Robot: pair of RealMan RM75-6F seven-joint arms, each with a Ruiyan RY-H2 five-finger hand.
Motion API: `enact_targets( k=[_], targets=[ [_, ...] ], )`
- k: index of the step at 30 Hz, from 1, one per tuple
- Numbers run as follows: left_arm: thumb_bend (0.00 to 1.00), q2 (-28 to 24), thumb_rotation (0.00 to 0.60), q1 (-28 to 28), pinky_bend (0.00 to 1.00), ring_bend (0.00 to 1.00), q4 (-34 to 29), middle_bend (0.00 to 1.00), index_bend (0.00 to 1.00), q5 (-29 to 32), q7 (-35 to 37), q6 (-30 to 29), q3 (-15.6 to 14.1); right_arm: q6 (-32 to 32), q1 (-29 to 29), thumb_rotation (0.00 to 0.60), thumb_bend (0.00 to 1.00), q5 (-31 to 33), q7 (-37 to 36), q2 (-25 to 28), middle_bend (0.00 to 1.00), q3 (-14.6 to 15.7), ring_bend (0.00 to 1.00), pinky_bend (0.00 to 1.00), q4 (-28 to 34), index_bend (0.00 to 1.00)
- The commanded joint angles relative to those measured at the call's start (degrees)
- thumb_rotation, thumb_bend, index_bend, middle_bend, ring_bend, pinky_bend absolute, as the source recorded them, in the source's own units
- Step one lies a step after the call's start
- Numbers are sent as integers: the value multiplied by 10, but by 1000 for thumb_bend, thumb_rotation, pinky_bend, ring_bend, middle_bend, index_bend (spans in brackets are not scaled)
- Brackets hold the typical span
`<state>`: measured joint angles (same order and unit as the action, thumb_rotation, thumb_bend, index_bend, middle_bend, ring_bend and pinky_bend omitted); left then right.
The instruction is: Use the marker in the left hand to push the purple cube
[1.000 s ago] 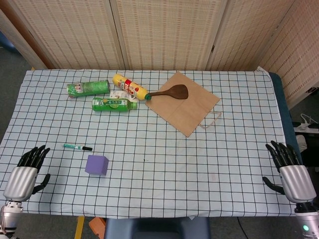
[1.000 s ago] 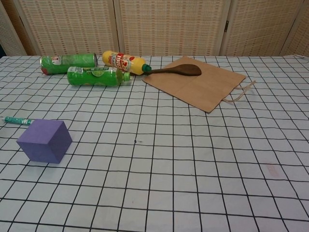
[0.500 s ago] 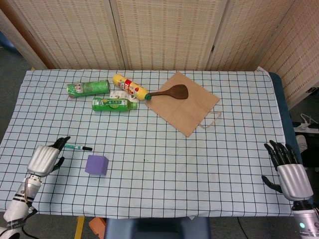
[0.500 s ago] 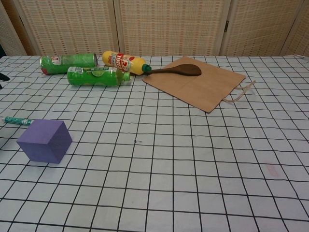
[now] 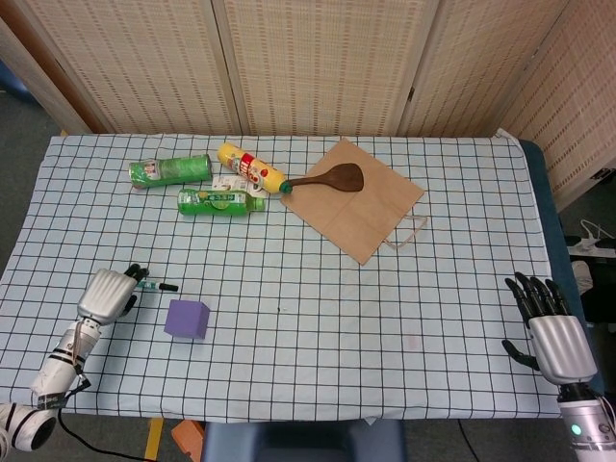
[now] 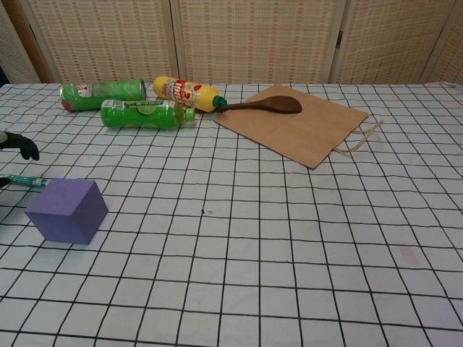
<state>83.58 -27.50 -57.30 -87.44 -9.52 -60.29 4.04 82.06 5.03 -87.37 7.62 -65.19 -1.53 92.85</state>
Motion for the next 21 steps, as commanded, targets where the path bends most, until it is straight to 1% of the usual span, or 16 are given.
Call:
enact_targets(
  k=[1, 7, 10, 16, 21],
  targets=[
    [413, 40, 600, -22, 1000, 751, 68, 288, 311, -19, 37, 8, -17, -4, 1, 600, 106, 3, 2, -1, 0, 0, 0, 0, 0, 0],
    [415, 73, 600, -34, 1000, 750, 134, 295, 327, -26, 73, 9, -28, -11, 4, 600, 106, 10, 10, -4, 0, -1, 0, 0, 0, 0],
    [416, 82, 600, -38, 1000, 751, 156, 314, 343, -29, 88, 14, -34, -11, 4, 600, 106, 13, 12, -4, 0, -2, 0, 0, 0, 0],
    [414, 99, 600, -42, 1000, 750, 191, 368, 408, -30, 104, 17, -43, -14, 5, 600, 107, 15, 15, -5, 0, -1, 0, 0, 0, 0],
    [413, 108, 600, -44, 1000, 750, 213, 377, 413, -27, 111, 23, -46, -15, 5, 600, 107, 17, 16, -4, 0, -1, 0, 0, 1, 0]
  ],
)
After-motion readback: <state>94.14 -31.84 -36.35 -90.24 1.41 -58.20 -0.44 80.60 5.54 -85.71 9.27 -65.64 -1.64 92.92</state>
